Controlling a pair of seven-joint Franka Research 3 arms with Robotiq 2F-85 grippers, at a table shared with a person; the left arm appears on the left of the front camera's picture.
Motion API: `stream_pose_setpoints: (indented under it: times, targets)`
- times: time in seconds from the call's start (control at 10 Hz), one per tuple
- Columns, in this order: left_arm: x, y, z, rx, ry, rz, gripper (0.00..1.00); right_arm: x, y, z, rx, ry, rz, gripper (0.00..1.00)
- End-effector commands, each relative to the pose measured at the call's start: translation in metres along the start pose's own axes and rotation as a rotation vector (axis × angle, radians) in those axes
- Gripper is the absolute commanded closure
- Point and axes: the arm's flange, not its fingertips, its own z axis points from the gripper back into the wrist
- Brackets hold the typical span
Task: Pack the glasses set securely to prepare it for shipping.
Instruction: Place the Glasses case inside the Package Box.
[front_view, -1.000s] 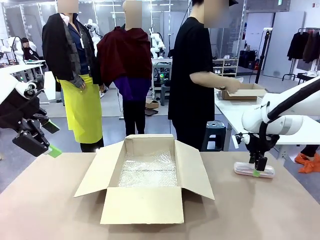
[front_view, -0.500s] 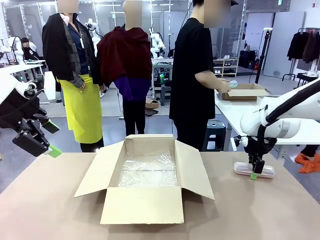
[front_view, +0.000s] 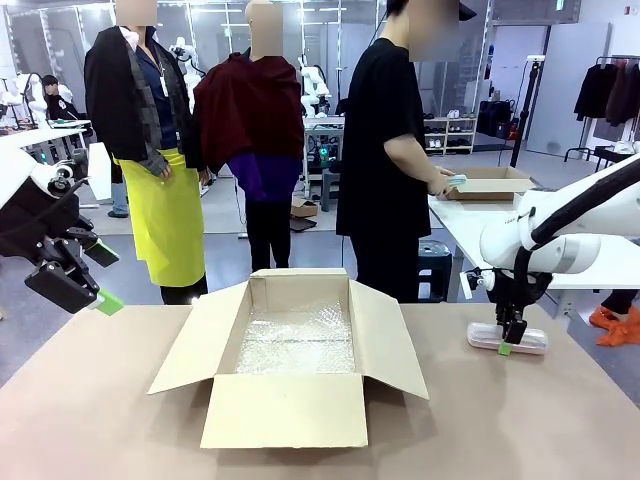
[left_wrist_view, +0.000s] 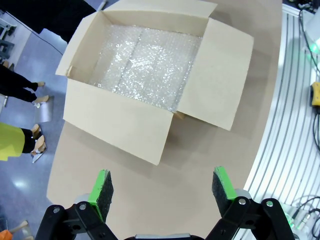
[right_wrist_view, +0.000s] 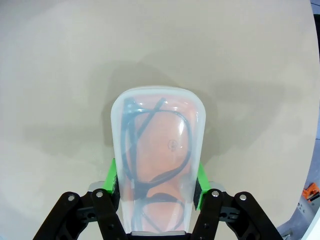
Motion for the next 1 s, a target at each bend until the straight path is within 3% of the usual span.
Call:
stream_pose_setpoints:
  times: [0.0, 0.2, 0.5, 0.8, 0.9]
  targets:
    - [0.000, 0.000, 0.001, 0.007, 0.003, -0.007, 0.00, 0.007, 0.010, 0.028, 0.003, 0.019, -0.021, 0.54]
    - [0.000, 0.000, 0.001, 0.007, 0.003, -0.007, 0.00, 0.021, 0.021, 0.071, -0.012, 0.006, -0.014, 0.54]
    - [0.000, 0.000, 0.001, 0.007, 0.003, -0.007, 0.00, 0.048, 0.054, 0.144, -0.013, 0.068, 0.037, 0.54]
    - [0.000, 0.000, 0.001, 0.007, 0.003, -0.007, 0.00, 0.069, 0.067, 0.164, 0.005, 0.050, 0.078, 0.54]
    - [0.000, 0.000, 0.001, 0.007, 0.003, -0.007, 0.00, 0.092, 0.075, 0.171, -0.001, 0.067, 0.110, 0.54]
